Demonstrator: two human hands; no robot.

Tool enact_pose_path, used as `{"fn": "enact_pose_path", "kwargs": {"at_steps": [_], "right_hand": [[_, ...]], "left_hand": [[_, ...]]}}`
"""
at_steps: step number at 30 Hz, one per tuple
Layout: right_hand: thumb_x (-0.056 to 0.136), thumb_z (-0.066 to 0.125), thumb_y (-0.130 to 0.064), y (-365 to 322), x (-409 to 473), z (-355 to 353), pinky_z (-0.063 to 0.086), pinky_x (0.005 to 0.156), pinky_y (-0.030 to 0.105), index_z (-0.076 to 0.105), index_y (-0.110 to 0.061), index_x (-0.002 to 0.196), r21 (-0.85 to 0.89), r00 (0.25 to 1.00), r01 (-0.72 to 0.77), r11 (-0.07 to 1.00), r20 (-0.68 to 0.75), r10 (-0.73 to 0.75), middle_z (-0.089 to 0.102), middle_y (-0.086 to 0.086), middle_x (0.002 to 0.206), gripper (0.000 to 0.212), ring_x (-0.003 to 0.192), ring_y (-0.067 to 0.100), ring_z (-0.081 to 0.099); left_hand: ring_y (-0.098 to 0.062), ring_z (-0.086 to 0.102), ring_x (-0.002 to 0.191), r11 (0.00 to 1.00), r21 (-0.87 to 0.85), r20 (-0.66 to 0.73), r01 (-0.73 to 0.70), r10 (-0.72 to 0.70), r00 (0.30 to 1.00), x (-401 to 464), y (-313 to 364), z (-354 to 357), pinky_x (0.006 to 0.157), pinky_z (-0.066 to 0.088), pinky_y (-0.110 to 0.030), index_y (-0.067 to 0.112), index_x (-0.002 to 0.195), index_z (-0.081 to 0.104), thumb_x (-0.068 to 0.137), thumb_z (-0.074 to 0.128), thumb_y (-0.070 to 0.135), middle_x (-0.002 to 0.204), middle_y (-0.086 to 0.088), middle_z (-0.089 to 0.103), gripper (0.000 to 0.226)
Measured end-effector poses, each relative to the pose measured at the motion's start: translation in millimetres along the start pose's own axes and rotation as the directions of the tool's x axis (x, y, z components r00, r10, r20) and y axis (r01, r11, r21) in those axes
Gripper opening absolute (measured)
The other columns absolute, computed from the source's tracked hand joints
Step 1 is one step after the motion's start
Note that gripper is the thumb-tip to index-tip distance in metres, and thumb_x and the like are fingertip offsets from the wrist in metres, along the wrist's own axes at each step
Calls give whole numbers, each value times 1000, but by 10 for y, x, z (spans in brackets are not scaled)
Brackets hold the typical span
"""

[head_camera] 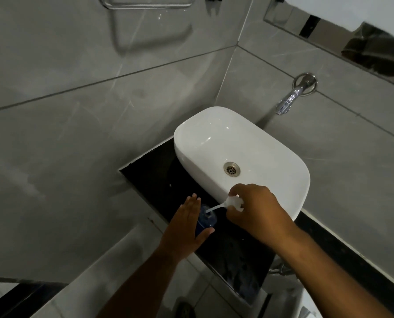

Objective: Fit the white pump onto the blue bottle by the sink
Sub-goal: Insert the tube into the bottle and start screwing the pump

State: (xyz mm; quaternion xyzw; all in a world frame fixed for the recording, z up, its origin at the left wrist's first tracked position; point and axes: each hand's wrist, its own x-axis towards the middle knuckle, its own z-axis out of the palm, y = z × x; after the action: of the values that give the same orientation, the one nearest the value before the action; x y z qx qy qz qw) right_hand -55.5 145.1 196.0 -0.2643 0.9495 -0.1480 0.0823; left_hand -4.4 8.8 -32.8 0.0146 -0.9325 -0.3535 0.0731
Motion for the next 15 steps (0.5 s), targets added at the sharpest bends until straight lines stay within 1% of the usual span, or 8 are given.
{"fn": "enact_pose_path", "kwargs": {"at_steps": [2,5,6,8,10,12,15], "right_hand": [[83,62,-20,-41,55,18,52,62,31,65,-14,91,-57,1000,25,998,16,-24,66,5,83,11,73,21,61],[84,60,-19,-113,147,98,38,51,25,64,-11,99,-162,995,54,985,95,-39,63,8,91,17,74,21,55],[84,61,-18,-139,185,142,38,51,25,64,-10,100,-172,992,55,983,124,-33,64,10,94,19,77,23,57],[83,62,-17,-173,264,264,49,59,29,65,-8,99,-175,982,39,984,191,-5,66,12,97,19,84,27,64],[83,62,-17,-162,339,413,54,65,33,66,-7,96,-169,967,13,985,254,31,68,14,97,17,87,28,67],[84,62,-19,-112,386,558,52,63,33,67,-6,92,-177,960,2,984,276,47,69,14,96,16,86,28,68],[86,60,-26,-56,429,715,50,62,32,67,-6,87,-192,965,-4,981,257,54,70,13,90,21,80,27,68]], "left_hand": [[-19,1,148,1000,22,-17,-17,17,1000,-3,1,6,120,18,-41,16,152,6,88,39,69,161,-6,7,89],[-23,5,148,995,79,-82,-56,63,995,-19,-24,36,118,15,-40,11,151,11,90,39,68,160,-10,12,88],[-22,4,148,995,84,-94,-59,67,993,-19,-33,52,118,14,-40,12,151,10,91,39,68,160,-10,11,88],[-20,1,148,995,76,-105,-58,66,992,-19,-45,100,118,13,-39,13,152,7,91,40,67,160,-8,7,88],[-19,0,148,997,65,-111,-51,58,992,-17,-51,147,118,13,-38,15,152,3,92,41,68,161,-7,6,88],[-20,3,149,998,22,-120,-56,59,991,-12,-45,177,118,16,-39,16,152,4,92,41,67,161,-7,7,87],[-19,5,148,998,-30,-144,-59,54,988,-18,-52,202,118,19,-40,18,152,6,93,40,67,162,-6,9,85]]}}
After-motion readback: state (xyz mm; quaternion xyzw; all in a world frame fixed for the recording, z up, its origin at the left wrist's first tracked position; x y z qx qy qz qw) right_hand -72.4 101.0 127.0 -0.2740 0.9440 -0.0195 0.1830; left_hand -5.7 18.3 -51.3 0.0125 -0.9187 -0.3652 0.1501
